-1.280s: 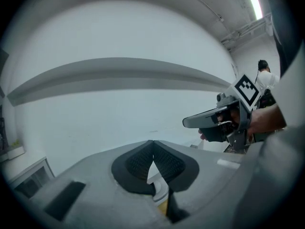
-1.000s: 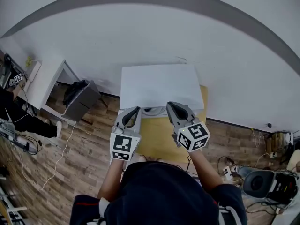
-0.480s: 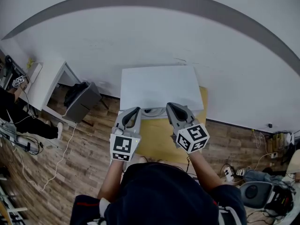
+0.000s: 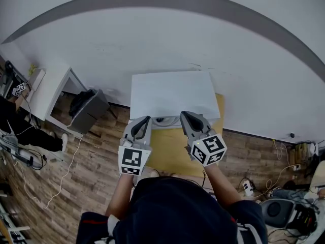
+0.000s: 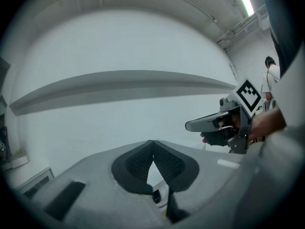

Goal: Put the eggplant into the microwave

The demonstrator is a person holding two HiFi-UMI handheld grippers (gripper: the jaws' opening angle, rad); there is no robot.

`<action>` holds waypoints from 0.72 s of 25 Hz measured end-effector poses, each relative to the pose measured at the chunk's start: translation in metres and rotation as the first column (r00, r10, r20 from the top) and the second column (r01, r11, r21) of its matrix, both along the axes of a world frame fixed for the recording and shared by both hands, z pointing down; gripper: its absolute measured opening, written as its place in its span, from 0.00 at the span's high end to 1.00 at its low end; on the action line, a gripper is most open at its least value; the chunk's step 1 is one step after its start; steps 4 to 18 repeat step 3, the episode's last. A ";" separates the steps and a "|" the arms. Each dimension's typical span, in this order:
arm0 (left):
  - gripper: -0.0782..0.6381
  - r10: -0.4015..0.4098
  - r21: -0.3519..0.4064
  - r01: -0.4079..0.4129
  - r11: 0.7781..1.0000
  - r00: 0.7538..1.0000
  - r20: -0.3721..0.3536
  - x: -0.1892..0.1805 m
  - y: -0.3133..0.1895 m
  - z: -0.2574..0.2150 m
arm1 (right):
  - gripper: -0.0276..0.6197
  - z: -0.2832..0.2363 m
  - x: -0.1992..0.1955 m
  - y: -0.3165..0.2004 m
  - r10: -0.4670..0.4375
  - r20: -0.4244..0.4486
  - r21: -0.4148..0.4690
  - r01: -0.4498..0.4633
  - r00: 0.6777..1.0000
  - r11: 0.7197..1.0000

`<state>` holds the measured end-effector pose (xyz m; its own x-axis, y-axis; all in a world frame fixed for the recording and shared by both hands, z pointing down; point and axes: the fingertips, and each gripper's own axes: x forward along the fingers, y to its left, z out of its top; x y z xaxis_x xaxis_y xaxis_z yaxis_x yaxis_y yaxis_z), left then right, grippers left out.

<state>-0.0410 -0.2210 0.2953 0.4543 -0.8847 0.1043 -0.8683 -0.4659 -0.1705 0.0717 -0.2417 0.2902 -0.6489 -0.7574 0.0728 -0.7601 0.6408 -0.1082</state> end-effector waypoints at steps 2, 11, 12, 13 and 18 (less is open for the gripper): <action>0.87 0.000 0.001 0.000 1.000 1.000 0.001 -0.001 0.000 0.000 | 0.94 -0.001 0.000 0.000 0.001 -0.001 0.002 -0.001 1.000 1.000; 0.87 0.000 0.002 0.000 1.000 1.000 0.001 -0.001 0.000 0.000 | 0.94 -0.001 0.000 0.000 0.002 -0.001 0.002 -0.002 1.000 1.000; 0.87 0.000 0.002 0.000 1.000 1.000 0.001 -0.001 0.000 0.000 | 0.94 -0.001 0.000 0.000 0.002 -0.001 0.002 -0.002 1.000 1.000; 0.87 0.000 0.002 0.000 1.000 1.000 0.001 -0.001 0.000 0.000 | 0.94 -0.001 0.000 0.000 0.002 -0.001 0.002 -0.002 1.000 1.000; 0.87 0.000 0.002 0.000 1.000 1.000 0.001 -0.001 0.000 0.000 | 0.94 -0.001 0.000 0.000 0.002 -0.001 0.002 -0.002 1.000 1.000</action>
